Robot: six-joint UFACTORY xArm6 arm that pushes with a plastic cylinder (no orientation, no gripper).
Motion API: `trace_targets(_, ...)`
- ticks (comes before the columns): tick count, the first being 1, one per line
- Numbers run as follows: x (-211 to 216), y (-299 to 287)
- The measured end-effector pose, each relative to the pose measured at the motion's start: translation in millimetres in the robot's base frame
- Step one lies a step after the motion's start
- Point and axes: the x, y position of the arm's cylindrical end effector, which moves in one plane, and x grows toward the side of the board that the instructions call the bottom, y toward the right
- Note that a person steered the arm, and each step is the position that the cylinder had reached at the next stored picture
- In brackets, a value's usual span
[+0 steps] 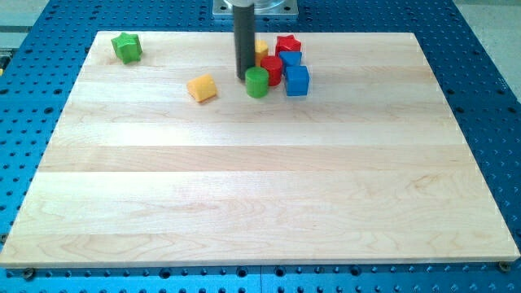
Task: Drag the cube below the heart
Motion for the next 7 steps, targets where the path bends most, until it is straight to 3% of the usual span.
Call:
trace_targets(4,-44.0,-3.6)
trace_targets(6,-69.9,25.3)
trace_targets(7,-63.9,67.3)
